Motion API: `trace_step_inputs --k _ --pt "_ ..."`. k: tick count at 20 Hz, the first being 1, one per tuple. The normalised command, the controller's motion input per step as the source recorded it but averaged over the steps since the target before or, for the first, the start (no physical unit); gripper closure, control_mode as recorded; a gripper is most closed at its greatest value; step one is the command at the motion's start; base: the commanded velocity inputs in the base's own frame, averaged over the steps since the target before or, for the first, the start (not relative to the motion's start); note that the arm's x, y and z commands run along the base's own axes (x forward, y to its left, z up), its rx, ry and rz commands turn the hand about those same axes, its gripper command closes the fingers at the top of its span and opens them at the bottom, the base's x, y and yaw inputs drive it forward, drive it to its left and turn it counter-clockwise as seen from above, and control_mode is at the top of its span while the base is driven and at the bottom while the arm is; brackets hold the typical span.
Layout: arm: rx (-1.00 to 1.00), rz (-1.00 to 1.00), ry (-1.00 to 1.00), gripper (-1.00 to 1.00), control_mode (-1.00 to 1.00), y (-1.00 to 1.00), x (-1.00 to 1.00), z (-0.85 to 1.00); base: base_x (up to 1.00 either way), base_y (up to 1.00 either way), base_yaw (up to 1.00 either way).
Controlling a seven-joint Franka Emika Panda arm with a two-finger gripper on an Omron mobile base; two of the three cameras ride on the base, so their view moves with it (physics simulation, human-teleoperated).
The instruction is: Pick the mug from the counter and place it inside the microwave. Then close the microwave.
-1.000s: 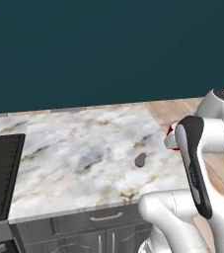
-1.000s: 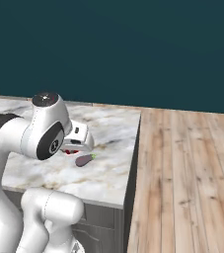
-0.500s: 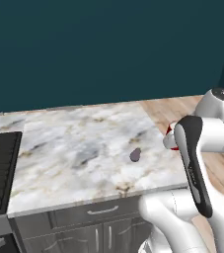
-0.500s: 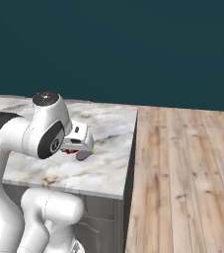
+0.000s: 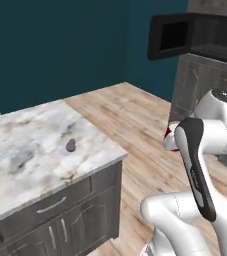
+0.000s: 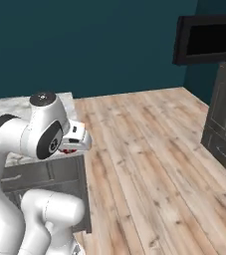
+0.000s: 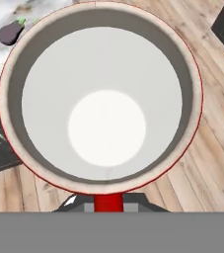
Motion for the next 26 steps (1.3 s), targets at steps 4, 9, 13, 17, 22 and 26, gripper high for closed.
trace_step_inputs --k 4,9,13,17,22,26 --pt "0.0 0.0 0.0 1.0 1.0 0.0 0.0 0.0 -0.45 0.0 -0.78" --pt "0.0 0.0 0.0 1.0 1.0 0.0 0.0 0.0 0.15 0.03 -0.74" --pt "0.0 0.0 0.0 1.0 1.0 0.0 0.0 0.0 0.99 0.01 -0.48" --pt "0.0 0.0 0.0 1.0 1.0 0.0 0.0 0.0 1.0 0.0 -0.26" --pt "0.0 0.0 0.0 1.0 1.0 0.0 0.0 0.0 1.0 0.0 -0.09" --pt "0.0 0.0 0.0 1.0 1.0 0.0 0.0 0.0 1.0 0.05 -0.07"
